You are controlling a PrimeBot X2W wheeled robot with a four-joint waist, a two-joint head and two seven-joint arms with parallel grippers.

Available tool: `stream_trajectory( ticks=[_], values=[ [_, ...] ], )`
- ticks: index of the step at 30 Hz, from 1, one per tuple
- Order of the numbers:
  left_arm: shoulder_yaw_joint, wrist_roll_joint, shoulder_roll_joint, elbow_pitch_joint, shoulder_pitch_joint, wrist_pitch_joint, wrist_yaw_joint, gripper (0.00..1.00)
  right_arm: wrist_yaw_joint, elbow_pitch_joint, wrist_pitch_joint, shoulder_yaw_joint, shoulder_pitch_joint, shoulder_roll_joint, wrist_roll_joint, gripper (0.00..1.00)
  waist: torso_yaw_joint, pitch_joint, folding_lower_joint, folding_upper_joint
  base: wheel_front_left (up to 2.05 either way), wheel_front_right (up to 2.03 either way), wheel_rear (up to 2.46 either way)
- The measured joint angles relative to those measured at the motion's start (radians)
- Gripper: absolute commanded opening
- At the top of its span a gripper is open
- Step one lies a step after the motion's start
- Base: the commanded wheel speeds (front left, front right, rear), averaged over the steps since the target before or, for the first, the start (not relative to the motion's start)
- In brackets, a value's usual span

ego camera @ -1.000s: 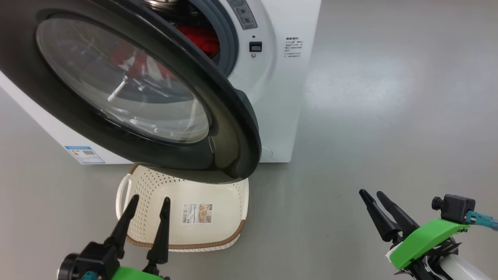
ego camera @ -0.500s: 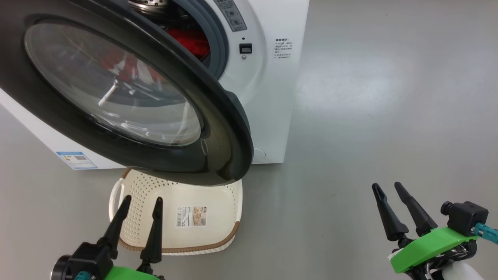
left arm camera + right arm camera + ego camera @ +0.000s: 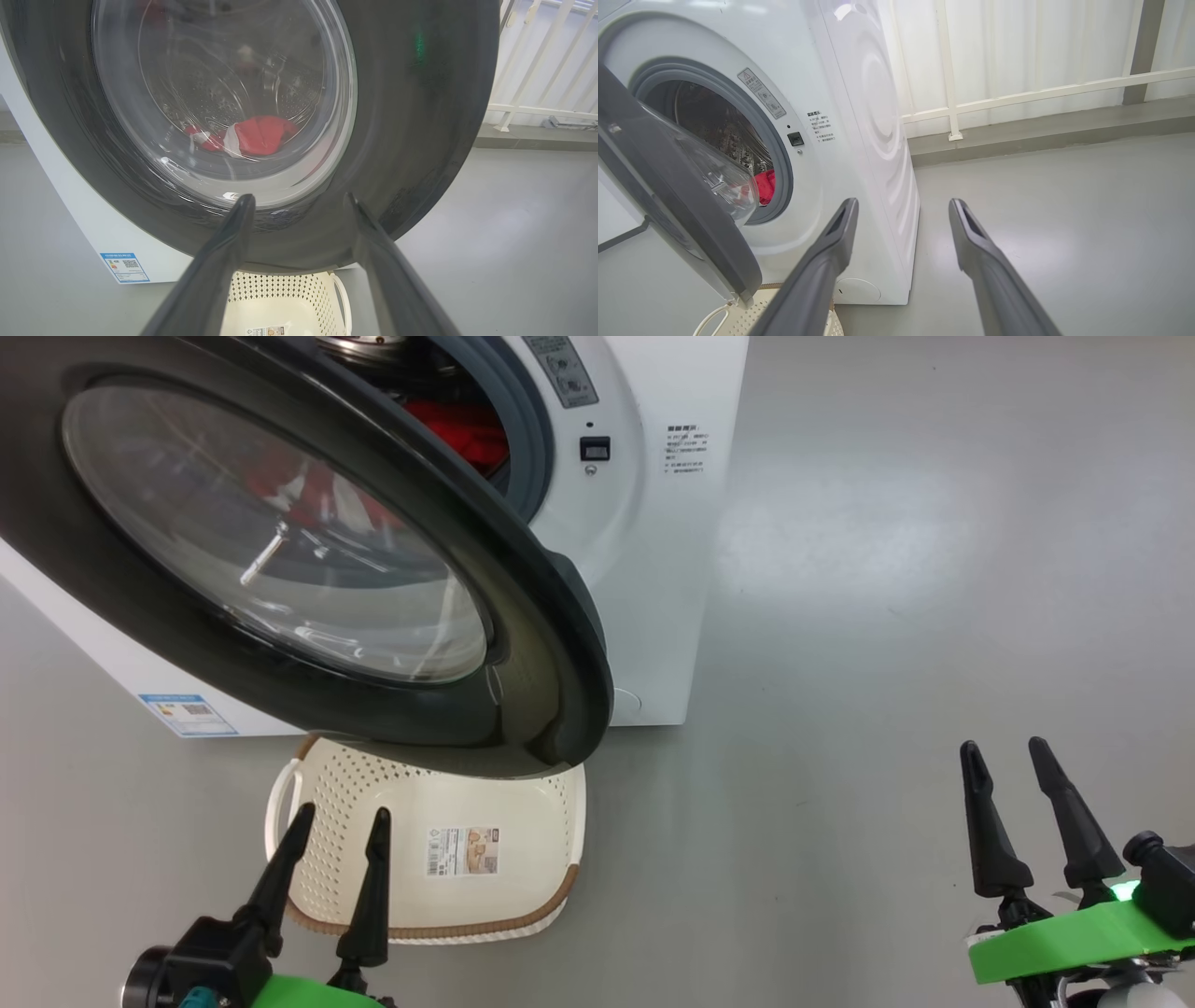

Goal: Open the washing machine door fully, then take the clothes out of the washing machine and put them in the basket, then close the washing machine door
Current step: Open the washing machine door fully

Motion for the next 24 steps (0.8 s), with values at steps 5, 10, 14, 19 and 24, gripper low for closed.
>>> stream_trajectory(
  ticks=[5,10,14,19,24],
  values=[
    [0.0,0.0,0.0,-0.001,0.0,0.0,0.0,1.0,0.001,-0.012,0.0,-0.028,0.012,0.021,-0.038,1.0,0.004,0.0,0.0,0.0,0.0,0.0,0.0],
    [-0.001,0.0,0.0,-0.001,0.0,0.0,0.0,1.0,0.001,0.009,0.0,-0.026,0.044,0.037,-0.067,1.0,0.009,-0.002,0.0,0.0,0.0,0.0,0.0],
    [-0.001,0.0,0.0,-0.001,0.0,0.0,0.0,1.0,0.001,0.012,0.0,-0.026,0.046,0.042,-0.068,1.0,0.01,-0.002,0.0,0.0,0.0,0.0,0.0],
    [-0.001,0.0,0.0,-0.001,0.0,0.0,0.0,1.0,0.001,0.012,0.0,-0.025,0.046,0.042,-0.076,1.0,0.009,-0.005,0.0,0.0,0.0,0.0,0.0],
    [-0.003,0.0,0.0,-0.001,0.0,0.0,0.0,1.0,0.001,0.011,0.0,-0.026,0.045,0.042,-0.075,1.0,0.011,-0.006,0.0,0.0,0.0,0.0,0.0]
  ],
)
